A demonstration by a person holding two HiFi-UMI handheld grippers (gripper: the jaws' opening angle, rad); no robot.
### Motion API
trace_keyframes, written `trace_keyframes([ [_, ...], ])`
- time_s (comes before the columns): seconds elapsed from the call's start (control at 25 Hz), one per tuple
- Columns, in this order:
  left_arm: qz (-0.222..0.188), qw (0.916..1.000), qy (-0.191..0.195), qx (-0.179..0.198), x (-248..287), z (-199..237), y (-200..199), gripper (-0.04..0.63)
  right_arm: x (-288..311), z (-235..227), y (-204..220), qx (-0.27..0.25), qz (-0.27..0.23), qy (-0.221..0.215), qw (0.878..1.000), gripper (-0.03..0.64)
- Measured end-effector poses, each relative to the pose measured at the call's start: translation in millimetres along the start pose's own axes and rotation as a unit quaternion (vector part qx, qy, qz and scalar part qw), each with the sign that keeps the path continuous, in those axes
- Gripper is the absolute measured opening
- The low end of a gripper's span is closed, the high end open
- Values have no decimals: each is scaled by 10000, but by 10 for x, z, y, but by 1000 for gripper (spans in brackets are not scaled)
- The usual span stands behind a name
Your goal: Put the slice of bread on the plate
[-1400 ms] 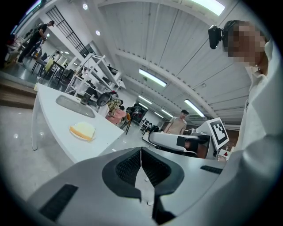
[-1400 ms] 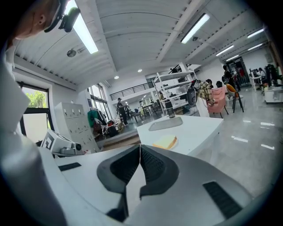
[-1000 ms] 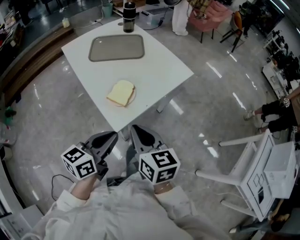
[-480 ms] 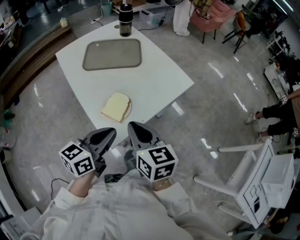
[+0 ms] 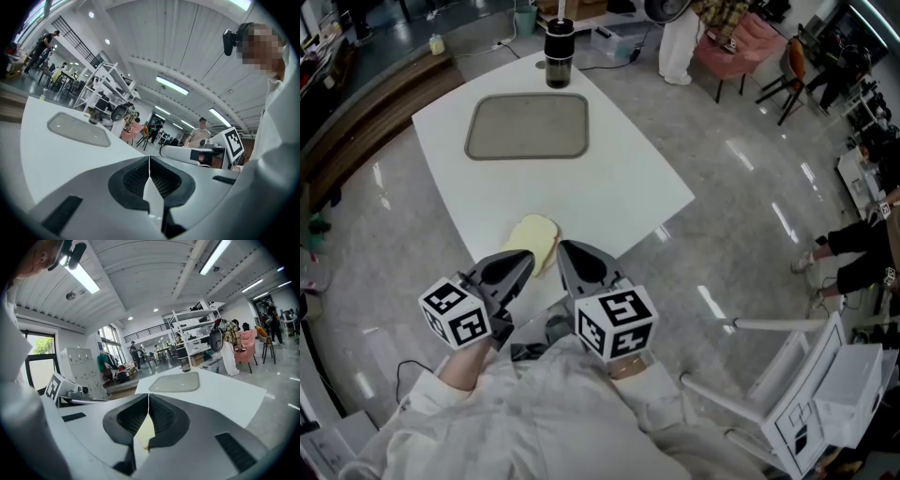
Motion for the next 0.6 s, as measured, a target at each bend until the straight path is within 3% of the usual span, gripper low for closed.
trace_keyframes([
  [0.6, -126, 9995, -258, -162, 36, 187, -109, 11, 225, -127, -74, -4, 195, -139, 9997, 15],
])
Point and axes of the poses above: the fingertips, and each gripper's own axes: x forward along the fingers, z to its left, y out of its underside, the point moved 10 cm from there along -x, backward along the fingers, and after that the axes turned 7 degrees about z, right-handed, at the moved point
